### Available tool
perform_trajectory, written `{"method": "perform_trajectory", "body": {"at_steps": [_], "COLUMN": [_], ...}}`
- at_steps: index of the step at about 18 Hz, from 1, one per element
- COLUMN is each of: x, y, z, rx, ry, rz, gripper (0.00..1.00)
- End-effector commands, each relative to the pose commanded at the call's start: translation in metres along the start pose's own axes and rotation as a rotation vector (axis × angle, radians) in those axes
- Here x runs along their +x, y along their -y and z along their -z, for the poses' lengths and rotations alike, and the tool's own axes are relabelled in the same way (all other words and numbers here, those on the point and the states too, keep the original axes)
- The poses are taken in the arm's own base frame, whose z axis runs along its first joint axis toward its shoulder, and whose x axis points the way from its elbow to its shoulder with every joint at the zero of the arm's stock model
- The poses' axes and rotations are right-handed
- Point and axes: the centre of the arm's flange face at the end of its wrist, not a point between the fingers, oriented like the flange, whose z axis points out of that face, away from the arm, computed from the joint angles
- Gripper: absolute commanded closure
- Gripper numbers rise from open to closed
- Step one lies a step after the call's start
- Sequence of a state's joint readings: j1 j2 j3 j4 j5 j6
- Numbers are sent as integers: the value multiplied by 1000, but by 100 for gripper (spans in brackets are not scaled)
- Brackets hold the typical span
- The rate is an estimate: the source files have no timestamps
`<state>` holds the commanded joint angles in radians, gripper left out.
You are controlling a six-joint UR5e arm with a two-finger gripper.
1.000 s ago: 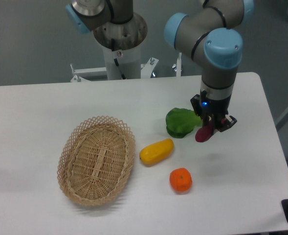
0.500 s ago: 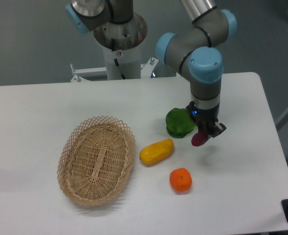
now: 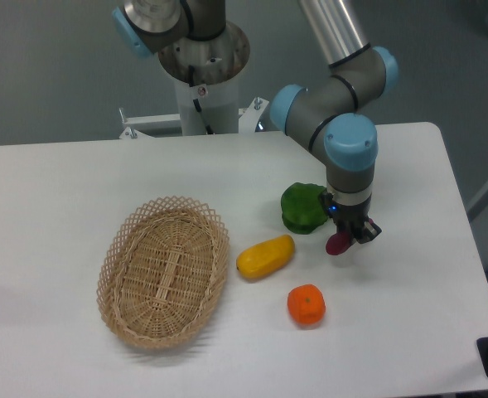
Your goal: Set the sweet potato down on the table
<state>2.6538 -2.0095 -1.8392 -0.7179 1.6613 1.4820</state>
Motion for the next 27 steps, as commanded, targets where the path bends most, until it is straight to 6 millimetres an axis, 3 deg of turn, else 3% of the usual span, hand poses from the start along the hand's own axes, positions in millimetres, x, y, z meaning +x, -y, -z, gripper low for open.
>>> {"method": "perform_trajectory", "body": {"at_steps": [6, 7, 8, 11, 12, 15, 19, 23, 27], "x": [-2, -2, -4, -10, -14, -26, -48, -58, -92], "y": [0, 0, 0, 0, 0, 11, 41, 42, 39], "z": [3, 3, 5, 15, 20, 46, 92, 126, 188], "rx": [1, 2, 3, 4, 5, 31, 65, 91, 124], "ry": [6, 7, 12, 35, 49, 102, 197, 260, 367], "rz": [16, 16, 17, 19, 31, 153, 245, 272, 283], "gripper": [72, 67, 58, 10, 1, 0, 0, 0, 0]}}
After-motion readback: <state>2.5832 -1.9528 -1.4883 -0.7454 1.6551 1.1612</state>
